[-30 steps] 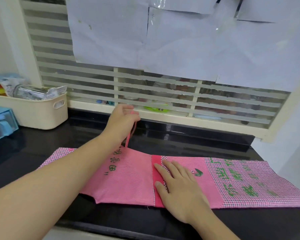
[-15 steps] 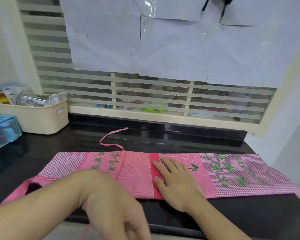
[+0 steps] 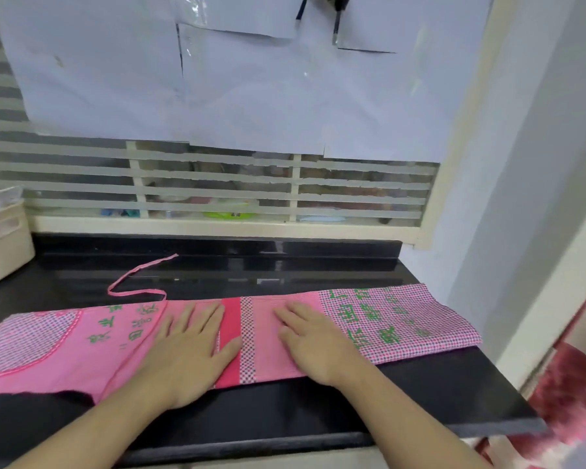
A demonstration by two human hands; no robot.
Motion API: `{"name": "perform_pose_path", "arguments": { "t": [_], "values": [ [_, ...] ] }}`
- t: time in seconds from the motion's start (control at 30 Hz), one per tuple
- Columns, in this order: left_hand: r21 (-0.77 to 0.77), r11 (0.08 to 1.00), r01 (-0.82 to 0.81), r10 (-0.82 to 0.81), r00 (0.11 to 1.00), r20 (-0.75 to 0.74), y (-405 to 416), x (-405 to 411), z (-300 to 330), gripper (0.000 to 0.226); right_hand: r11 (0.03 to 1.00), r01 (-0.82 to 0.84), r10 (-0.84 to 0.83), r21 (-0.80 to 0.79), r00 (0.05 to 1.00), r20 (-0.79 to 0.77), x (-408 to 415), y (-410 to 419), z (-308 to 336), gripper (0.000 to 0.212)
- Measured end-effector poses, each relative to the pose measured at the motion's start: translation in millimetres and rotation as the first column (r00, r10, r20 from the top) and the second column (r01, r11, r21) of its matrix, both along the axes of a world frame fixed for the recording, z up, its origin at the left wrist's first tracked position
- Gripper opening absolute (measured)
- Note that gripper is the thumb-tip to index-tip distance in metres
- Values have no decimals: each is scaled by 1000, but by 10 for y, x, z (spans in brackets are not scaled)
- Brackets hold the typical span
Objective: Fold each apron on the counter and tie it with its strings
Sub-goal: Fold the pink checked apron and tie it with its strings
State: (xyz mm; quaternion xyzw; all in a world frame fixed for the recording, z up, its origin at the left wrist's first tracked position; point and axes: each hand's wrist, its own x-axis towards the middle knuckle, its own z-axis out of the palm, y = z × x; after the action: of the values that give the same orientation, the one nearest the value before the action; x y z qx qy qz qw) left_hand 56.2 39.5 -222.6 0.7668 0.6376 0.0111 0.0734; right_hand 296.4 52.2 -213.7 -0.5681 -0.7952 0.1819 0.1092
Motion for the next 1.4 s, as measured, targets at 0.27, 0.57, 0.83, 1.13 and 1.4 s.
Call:
{"name": "perform_pose_path", "arguments": {
  "t": [0.27,0.57,0.83,1.13,1.4],
  "values": [
    [61,998,-22,25,998,-50,26,-132,-22,109,861,489,-507,141,850,146,1875,-104,-118,77],
    [232,970,70,-121,970,212,-137,100,55,89,589,808,-790,-19,571,-222,2501,-464,50,46],
    [35,993,113,-114,993,23,-406,720,5,104,633,555,-565,-539,-144,-812,2541,-567,201,27],
    [21,994,105,-105,994,8,-410,691,12,91,580,582,-699,-570,-4,-715,2022,-544,318,18],
    [42,994,100,-101,995,27,-421,685,4,89,631,471,-744,-617,142,-653,1830,-587,380,12]
  ]
}}
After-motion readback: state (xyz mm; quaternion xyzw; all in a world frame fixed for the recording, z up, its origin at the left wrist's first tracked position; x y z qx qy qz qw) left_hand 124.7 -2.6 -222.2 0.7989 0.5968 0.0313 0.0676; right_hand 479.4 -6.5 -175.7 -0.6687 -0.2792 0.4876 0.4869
